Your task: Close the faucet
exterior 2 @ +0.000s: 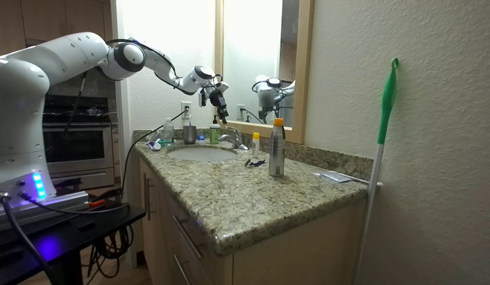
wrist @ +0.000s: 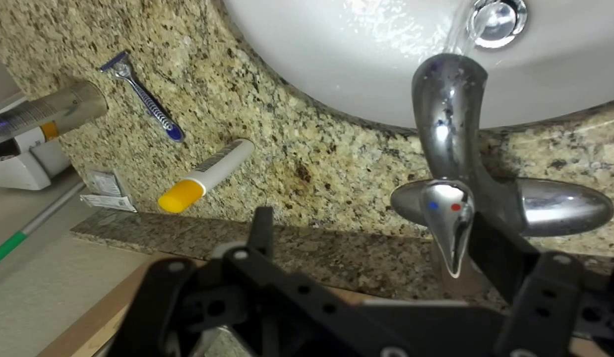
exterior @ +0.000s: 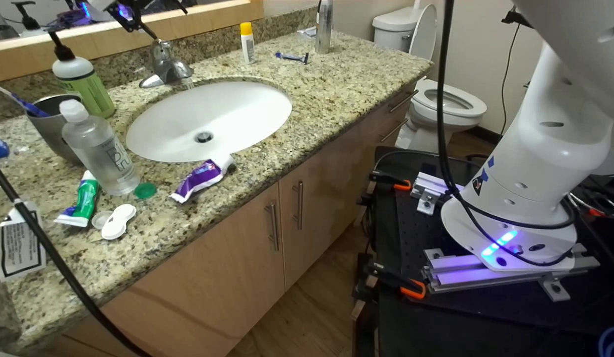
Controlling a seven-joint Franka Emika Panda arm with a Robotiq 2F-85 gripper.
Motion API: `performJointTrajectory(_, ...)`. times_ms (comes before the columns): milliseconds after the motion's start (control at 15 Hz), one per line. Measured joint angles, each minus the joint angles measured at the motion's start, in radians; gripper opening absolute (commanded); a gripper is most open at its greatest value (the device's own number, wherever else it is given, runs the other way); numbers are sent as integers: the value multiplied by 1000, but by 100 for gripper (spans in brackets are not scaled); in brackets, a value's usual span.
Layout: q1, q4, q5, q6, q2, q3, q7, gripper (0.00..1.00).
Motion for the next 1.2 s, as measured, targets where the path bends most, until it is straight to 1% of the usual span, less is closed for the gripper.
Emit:
performJointTrajectory(267,-6,0,-14,-1,2,-20,27,100)
performJointTrajectory(600,0,0,-14,-1,2,-20,27,100)
performJointTrajectory(800,-1,-7,13,-11,7,-3,22,100)
performJointTrajectory(1000,3,-24,22,-43,77,9,20,100)
performJointTrajectory(1200,7,-16,23,-77,162,11,47,100)
